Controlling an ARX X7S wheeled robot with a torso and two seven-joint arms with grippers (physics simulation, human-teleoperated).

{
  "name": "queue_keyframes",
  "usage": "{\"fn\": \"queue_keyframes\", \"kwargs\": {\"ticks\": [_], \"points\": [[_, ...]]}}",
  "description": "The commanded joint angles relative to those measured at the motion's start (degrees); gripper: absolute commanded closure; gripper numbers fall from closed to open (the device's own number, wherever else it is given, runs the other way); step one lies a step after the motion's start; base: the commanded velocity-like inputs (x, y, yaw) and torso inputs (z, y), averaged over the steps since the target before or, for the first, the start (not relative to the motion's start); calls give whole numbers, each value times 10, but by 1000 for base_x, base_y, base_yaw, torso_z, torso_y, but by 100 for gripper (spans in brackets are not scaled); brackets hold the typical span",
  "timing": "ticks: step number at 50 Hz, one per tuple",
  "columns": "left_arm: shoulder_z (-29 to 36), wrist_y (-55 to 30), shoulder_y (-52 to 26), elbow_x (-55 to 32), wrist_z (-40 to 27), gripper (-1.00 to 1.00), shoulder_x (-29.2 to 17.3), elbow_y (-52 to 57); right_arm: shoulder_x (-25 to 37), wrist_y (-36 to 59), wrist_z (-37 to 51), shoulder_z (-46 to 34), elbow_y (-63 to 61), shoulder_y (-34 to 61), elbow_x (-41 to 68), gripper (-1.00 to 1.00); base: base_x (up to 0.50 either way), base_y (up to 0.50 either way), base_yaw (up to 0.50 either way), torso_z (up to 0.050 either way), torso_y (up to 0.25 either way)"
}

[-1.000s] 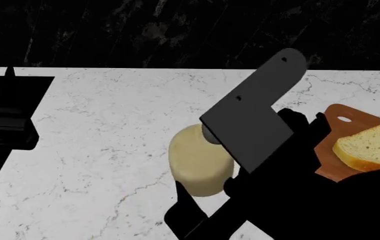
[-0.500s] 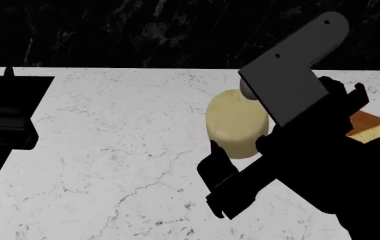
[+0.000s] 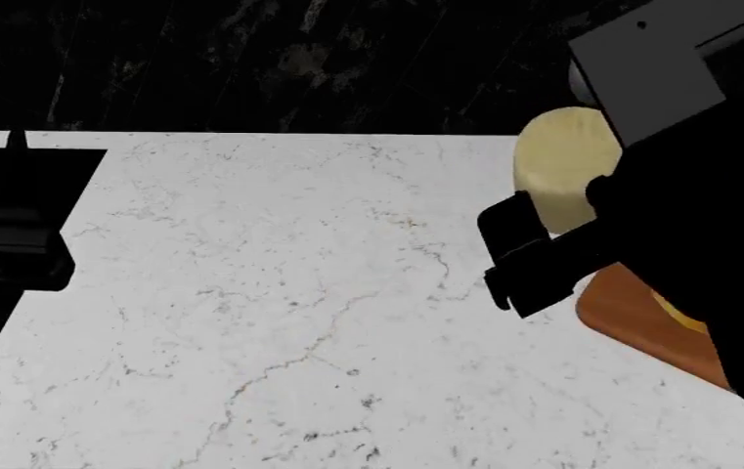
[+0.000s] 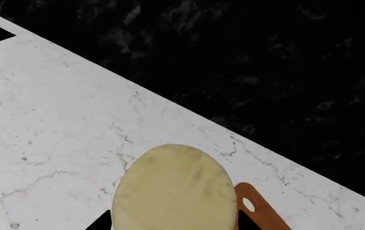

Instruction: Pick up the wedge of cheese and place it on the slice of bread to prepare a simple cheese on bread dish.

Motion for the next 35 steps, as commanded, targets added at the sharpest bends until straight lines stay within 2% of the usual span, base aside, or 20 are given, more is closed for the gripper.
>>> {"fn": "queue_keyframes", "kwargs": {"ticks": [1,19,31,32,33,35], "points": [[1,-1,-1,-2,-2,-100,-1,1,-2,-11,6,4,28,-1,-29,100,0,0,0,0,0],[2,0,-2,-4,-5,-100,-3,1,-1,-13,7,1,29,0,-28,100,0,0,0,0,0],[2,3,-1,-6,-6,-100,-5,0,18,-16,-33,-31,79,20,-90,100,0,0,0,0,1],[2,0,-2,-7,-7,-100,-4,1,20,-9,-44,-61,82,31,-124,100,0,0,0,0,0],[2,1,-2,-7,-7,-100,-5,0,20,-24,-43,-40,96,19,-105,100,0,0,0,0,0],[3,2,-2,-7,-7,-100,-5,-1,21,-24,-56,-49,99,27,-116,100,0,0,0,0,0]]}}
